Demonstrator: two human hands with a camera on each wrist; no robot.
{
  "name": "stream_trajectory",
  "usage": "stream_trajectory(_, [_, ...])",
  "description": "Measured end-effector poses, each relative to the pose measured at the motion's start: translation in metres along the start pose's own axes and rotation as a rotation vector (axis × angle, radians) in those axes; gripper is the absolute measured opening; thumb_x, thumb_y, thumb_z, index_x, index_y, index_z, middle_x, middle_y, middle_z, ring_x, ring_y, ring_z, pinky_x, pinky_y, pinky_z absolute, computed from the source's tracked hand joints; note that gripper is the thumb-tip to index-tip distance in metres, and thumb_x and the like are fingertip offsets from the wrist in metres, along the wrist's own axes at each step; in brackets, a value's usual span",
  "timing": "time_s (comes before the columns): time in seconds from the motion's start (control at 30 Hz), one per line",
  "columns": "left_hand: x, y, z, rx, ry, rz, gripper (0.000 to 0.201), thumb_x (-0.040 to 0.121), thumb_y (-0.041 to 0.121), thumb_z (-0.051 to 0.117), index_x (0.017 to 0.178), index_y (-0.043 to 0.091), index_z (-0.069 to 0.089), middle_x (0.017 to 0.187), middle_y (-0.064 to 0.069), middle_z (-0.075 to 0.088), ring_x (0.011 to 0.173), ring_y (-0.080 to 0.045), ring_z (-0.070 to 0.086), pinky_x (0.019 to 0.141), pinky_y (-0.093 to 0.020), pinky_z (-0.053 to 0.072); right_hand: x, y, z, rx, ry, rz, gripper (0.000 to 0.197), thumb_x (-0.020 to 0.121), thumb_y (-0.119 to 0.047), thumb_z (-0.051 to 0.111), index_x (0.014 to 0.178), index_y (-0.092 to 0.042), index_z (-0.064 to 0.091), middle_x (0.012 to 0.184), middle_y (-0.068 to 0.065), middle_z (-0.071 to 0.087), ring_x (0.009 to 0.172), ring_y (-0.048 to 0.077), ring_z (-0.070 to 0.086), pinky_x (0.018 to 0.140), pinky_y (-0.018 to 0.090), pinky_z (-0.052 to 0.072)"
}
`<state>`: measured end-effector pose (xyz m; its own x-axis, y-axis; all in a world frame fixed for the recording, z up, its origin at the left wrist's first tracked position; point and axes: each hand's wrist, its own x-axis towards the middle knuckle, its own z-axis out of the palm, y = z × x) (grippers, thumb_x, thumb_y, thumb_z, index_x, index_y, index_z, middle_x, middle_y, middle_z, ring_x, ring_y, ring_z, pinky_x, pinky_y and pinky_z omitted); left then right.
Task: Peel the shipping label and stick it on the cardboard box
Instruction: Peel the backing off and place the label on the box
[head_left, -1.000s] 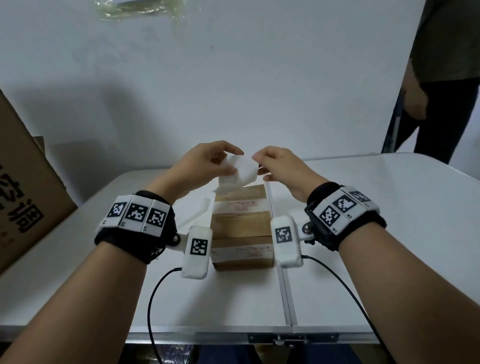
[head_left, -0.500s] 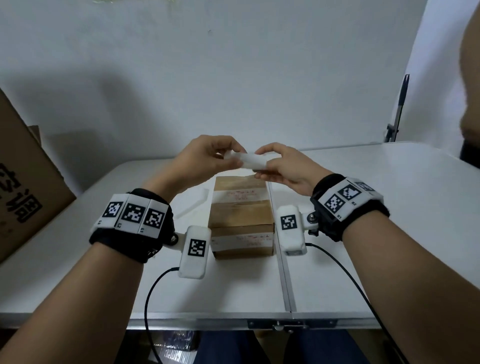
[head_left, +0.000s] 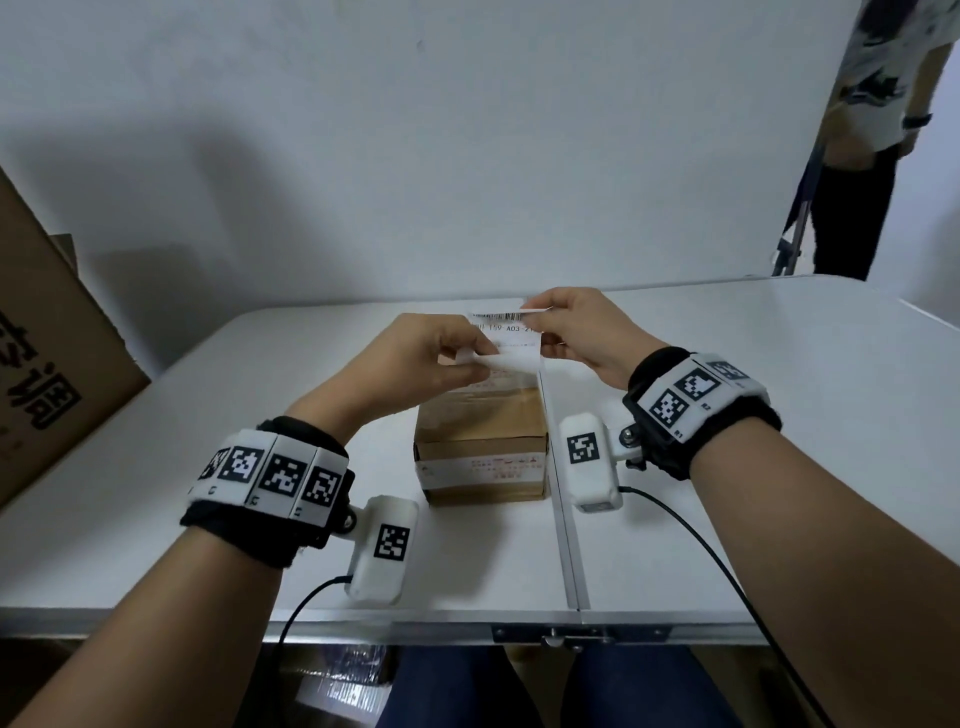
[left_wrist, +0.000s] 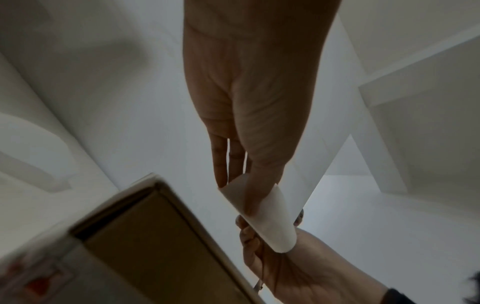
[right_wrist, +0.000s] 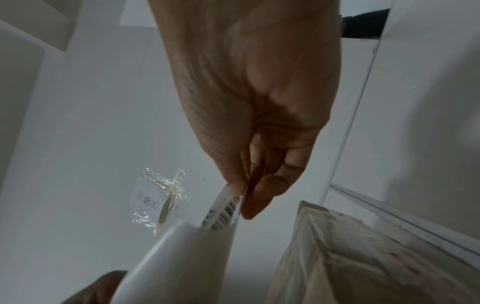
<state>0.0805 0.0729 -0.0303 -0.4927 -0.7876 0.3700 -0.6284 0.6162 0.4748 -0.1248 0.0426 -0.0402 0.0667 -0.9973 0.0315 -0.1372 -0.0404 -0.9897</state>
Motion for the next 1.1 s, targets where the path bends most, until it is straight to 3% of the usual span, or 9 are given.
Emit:
stream_trajectory(0.13, [-0.003, 0.001, 0.003, 0.169, 0.001, 0.129, 0.018, 0.079, 0.021, 0.075, 0.094, 0.013, 0.076, 0.080, 0.006, 0.066, 0.075, -0.021, 0.063, 0.069, -0.028, 0.048, 0.005, 0.009, 0.001, -0.035, -0.032, -0.013, 0.012, 0.095, -0.015, 0.057, 0.091, -0.009, 0.066, 0.072, 0.000, 0.060, 0.055, 0.005, 0.048, 0.054, 0.015, 0.049])
stream_trajectory(0.27, [-0.009, 0.001, 0.004, 0.216, -0.055, 0.119, 0.022, 0.083, 0.029, 0.070, 0.101, 0.020, 0.076, 0.097, 0.005, 0.075, 0.085, -0.017, 0.067, 0.075, -0.032, 0.051, 0.008, 0.017, 0.003, -0.186, -0.028, -0.077, 0.015, 0.093, -0.021, 0.059, 0.097, -0.011, 0.070, 0.079, -0.005, 0.066, 0.063, 0.004, 0.058, 0.061, 0.017, 0.047])
stream_trajectory(0.33, [-0.010, -0.002, 0.006, 0.227, -0.061, 0.107, 0.026, 0.084, 0.031, 0.069, 0.107, 0.023, 0.075, 0.105, 0.007, 0.075, 0.085, -0.008, 0.065, 0.074, -0.016, 0.048, 0.010, 0.020, 0.005, -0.236, -0.009, -0.115, 0.013, 0.091, -0.024, 0.061, 0.093, -0.017, 0.071, 0.082, -0.005, 0.068, 0.071, 0.007, 0.060, 0.064, 0.018, 0.046])
stream_trajectory(0.4, [-0.011, -0.003, 0.008, 0.252, -0.062, 0.091, 0.026, 0.085, 0.030, 0.067, 0.109, 0.024, 0.074, 0.106, 0.007, 0.075, 0.069, 0.002, 0.055, 0.064, -0.003, 0.036, 0.012, 0.023, 0.006, -0.271, 0.005, -0.147, 0.011, 0.090, -0.025, 0.062, 0.088, -0.020, 0.071, 0.082, -0.006, 0.068, 0.074, 0.008, 0.060, 0.063, 0.018, 0.045])
stream_trajectory(0.53, [-0.013, -0.004, 0.007, 0.294, -0.064, 0.062, 0.024, 0.087, 0.028, 0.064, 0.109, 0.024, 0.073, 0.103, 0.002, 0.075, 0.052, 0.003, 0.045, 0.055, -0.005, 0.031, 0.015, 0.029, 0.009, -0.330, 0.039, -0.198, 0.014, 0.091, -0.025, 0.062, 0.092, -0.016, 0.073, 0.074, -0.010, 0.066, 0.067, 0.004, 0.059, 0.061, 0.015, 0.044])
stream_trajectory(0.7, [-0.015, -0.012, 0.007, 0.278, -0.080, 0.011, 0.023, 0.088, 0.028, 0.062, 0.109, 0.026, 0.072, 0.109, 0.003, 0.074, 0.057, -0.002, 0.047, 0.056, -0.008, 0.030, 0.020, 0.034, 0.012, -0.347, 0.038, -0.212, 0.018, 0.090, -0.023, 0.063, 0.093, -0.009, 0.074, 0.070, -0.012, 0.064, 0.063, 0.001, 0.056, 0.060, 0.012, 0.042])
stream_trajectory(0.87, [-0.016, -0.012, 0.010, 0.261, -0.082, -0.030, 0.022, 0.087, 0.026, 0.062, 0.107, 0.027, 0.072, 0.098, -0.001, 0.075, 0.055, -0.002, 0.047, 0.054, -0.013, 0.032, 0.023, 0.035, 0.013, -0.376, 0.045, -0.216, 0.018, 0.089, -0.021, 0.064, 0.094, -0.008, 0.075, 0.077, -0.006, 0.068, 0.066, 0.000, 0.058, 0.059, 0.007, 0.043])
stream_trajectory(1.0, [-0.017, -0.013, 0.012, 0.254, -0.094, -0.057, 0.022, 0.087, 0.026, 0.062, 0.106, 0.029, 0.072, 0.098, -0.003, 0.075, 0.059, -0.013, 0.051, 0.058, -0.023, 0.039, 0.023, 0.035, 0.013, -0.383, 0.045, -0.226, 0.018, 0.090, -0.019, 0.064, 0.096, -0.006, 0.074, 0.080, -0.003, 0.069, 0.065, -0.001, 0.059, 0.053, 0.000, 0.043])
stream_trajectory(1.1, [-0.019, -0.012, 0.014, 0.242, -0.091, -0.070, 0.021, 0.088, 0.025, 0.061, 0.107, 0.028, 0.071, 0.096, -0.004, 0.075, 0.054, -0.004, 0.046, 0.053, -0.014, 0.033, 0.024, 0.034, 0.013, -0.407, 0.045, -0.230, 0.019, 0.089, -0.020, 0.064, 0.096, -0.006, 0.074, 0.087, 0.001, 0.072, 0.072, 0.004, 0.062, 0.063, 0.006, 0.047])
